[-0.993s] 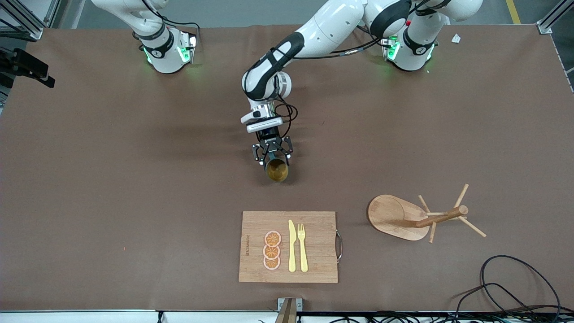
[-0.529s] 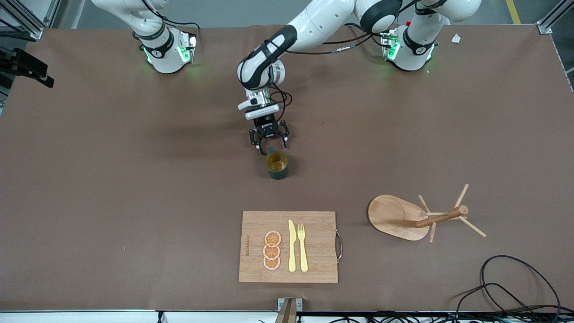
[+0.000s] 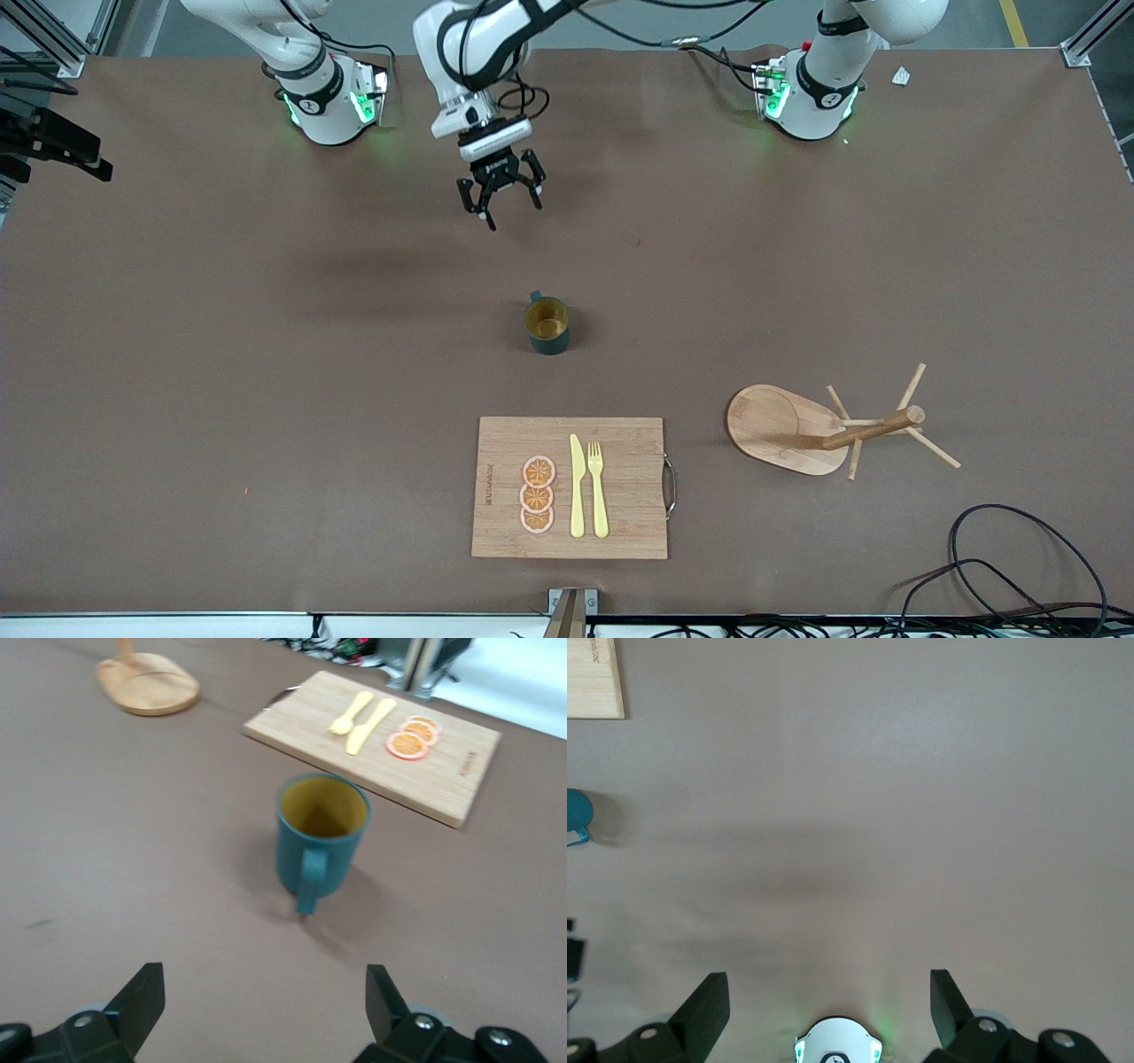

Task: Transfer cup from left to right arm and place
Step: 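Open the left gripper and raise it away from the mug, then lower the right gripper onto the mug and grasp its rim, then carry the mug with the right gripper away from the cutting board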

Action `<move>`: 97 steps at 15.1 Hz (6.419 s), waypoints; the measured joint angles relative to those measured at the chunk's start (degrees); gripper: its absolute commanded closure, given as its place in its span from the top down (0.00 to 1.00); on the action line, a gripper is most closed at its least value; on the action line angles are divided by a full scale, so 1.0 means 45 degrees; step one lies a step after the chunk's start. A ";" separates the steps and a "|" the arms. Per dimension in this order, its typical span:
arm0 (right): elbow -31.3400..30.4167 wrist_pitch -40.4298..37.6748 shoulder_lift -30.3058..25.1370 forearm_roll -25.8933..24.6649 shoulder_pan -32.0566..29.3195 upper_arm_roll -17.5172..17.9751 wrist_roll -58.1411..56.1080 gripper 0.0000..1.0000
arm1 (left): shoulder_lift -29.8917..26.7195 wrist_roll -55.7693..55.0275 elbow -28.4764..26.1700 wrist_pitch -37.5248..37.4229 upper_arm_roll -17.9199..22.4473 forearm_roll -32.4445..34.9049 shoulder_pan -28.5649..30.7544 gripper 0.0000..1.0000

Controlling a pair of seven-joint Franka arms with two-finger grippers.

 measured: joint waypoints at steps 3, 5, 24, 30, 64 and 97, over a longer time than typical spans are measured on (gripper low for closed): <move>-0.0017 0.0301 0.0438 0.0009 0.0069 0.0072 -0.0027 1.00 | -0.1705 0.2064 -0.0002 -0.1079 0.0035 -0.1978 0.0869 1.00; -0.0081 0.0361 0.1048 0.0011 0.0170 0.0116 -0.0027 1.00 | -0.2813 0.3678 -0.0005 -0.1284 0.0053 -0.3103 0.1980 1.00; -0.2548 0.5908 0.3679 0.1980 0.5641 0.0258 0.8128 1.00 | -0.6490 2.1223 0.0289 -0.1171 0.0131 -0.9910 1.4039 1.00; -0.3836 1.0270 0.4747 0.2019 0.8266 0.0270 1.0716 0.99 | -0.6894 2.4808 0.0312 -0.1231 0.0131 -1.0023 1.6079 1.00; -0.6621 1.0872 0.4073 0.1863 0.3804 -0.0309 0.0796 0.00 | -0.9117 2.8085 -0.1327 -0.3130 0.2906 -1.1107 1.4541 1.00; -0.7678 1.4040 0.5261 0.0717 -0.1207 -0.0300 -1.3338 0.27 | -0.9128 2.8069 -0.1852 -0.2360 0.1835 -1.1107 1.4481 1.00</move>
